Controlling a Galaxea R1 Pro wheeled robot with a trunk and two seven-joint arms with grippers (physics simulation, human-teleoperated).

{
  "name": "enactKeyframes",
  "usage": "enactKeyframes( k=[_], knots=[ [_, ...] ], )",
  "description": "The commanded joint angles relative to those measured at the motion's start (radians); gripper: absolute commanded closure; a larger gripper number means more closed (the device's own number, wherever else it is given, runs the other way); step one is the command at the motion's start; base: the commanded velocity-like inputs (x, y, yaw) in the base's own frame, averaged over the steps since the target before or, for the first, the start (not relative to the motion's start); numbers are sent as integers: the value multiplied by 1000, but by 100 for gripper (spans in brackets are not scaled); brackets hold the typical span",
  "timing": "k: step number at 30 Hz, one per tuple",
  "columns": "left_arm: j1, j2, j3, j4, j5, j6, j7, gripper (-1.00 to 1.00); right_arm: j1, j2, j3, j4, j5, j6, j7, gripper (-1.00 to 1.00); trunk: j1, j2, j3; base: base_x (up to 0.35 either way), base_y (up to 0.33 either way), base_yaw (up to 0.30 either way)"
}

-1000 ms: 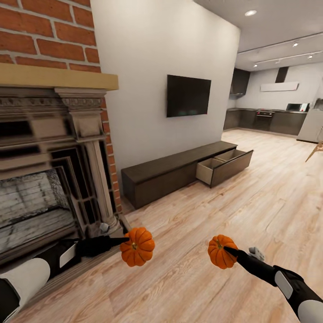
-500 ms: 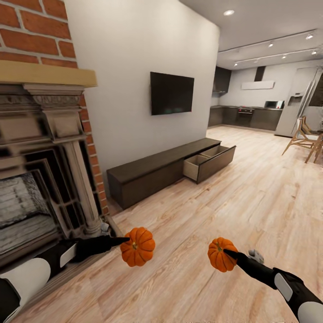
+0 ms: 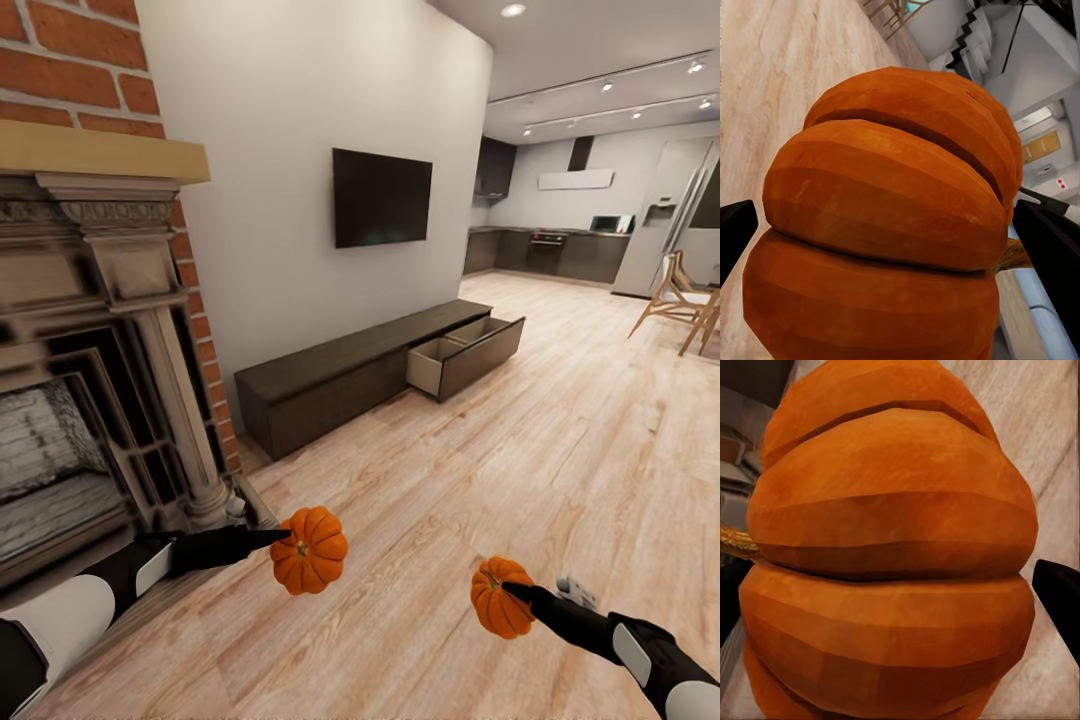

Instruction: Place each of the two pumpkins and all three candles from the living room inside a cabinet in the living room (use any cabinet), then make sure every cabinet is closed, and position the cauldron so it is next to a table in the living room.

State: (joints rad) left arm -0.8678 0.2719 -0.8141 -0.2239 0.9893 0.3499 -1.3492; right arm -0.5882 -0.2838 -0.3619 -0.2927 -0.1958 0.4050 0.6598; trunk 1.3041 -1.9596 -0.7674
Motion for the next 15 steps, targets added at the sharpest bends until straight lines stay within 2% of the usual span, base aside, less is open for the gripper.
enactKeyframes(
  k=[1,5,9,15],
  knots=[
    [0,0,1,0,0,-1,1,100,1,0,-2,0,1,1,0,100,0,0,-2,0,0,0],
    [0,1,0,1,0,-2,3,100,14,0,-2,1,10,-5,0,100,0,0,-8,0,0,0],
    [1,1,0,0,0,-2,3,100,29,-1,-2,10,10,-51,-1,100,0,0,-15,0,0,0],
    [1,0,0,1,1,-3,4,100,33,0,-2,25,10,-74,-5,100,0,0,-24,0,0,-23]
  ],
)
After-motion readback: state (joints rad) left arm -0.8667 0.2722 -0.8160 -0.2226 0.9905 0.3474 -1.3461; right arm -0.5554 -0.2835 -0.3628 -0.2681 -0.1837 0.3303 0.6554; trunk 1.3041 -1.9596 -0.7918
